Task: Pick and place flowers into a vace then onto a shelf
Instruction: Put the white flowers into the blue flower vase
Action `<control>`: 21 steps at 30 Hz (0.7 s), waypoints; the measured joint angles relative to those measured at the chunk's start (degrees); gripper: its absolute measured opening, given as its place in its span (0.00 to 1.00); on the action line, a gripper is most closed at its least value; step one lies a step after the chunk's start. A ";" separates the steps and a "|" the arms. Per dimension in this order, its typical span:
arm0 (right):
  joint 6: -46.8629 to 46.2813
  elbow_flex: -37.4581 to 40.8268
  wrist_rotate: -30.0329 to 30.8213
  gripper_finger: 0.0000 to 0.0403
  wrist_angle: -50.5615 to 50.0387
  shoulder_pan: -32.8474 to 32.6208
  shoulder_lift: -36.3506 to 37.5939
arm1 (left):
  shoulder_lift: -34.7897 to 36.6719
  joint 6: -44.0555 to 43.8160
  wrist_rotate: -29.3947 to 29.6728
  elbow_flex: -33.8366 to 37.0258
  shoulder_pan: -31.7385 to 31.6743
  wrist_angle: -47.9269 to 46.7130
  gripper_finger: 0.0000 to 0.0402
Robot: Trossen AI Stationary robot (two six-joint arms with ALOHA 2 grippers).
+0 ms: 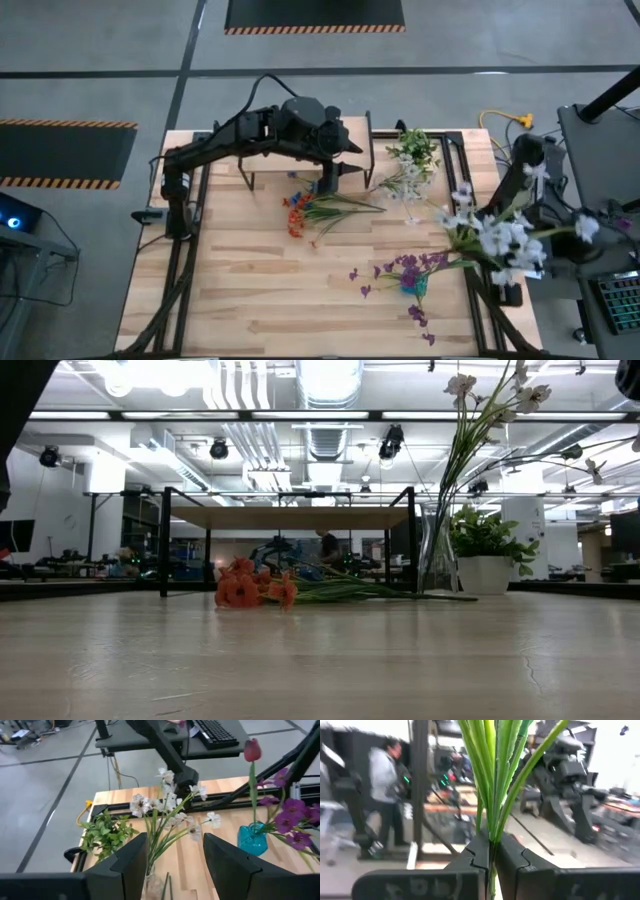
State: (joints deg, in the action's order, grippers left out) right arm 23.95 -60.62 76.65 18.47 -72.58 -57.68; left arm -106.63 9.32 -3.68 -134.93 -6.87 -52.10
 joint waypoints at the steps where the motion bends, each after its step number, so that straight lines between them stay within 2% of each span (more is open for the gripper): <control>1: -0.28 0.06 2.51 0.02 -0.24 -1.05 -0.79 | -0.02 -0.09 0.17 0.00 0.00 0.00 0.44; 6: -5.69 2.57 5.46 0.02 -0.25 -3.60 -3.65 | -0.05 -0.22 0.09 0.00 0.07 0.02 0.44; 10: -7.48 3.30 11.06 0.02 -0.07 -3.58 -5.02 | -0.05 -0.40 1.16 0.00 0.05 0.00 0.44; 16: -7.89 1.89 9.46 0.02 0.30 -4.85 -4.94 | -0.07 -0.42 1.18 -0.01 0.02 -0.01 0.44; 21: -9.85 3.08 13.10 0.02 -0.25 -4.83 -6.82 | -0.07 -0.42 1.13 -0.02 -0.23 -0.04 0.44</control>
State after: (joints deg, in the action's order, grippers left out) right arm 14.10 -57.54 89.75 18.22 -77.41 -64.51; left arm -106.69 8.91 -2.55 -134.96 -7.10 -52.14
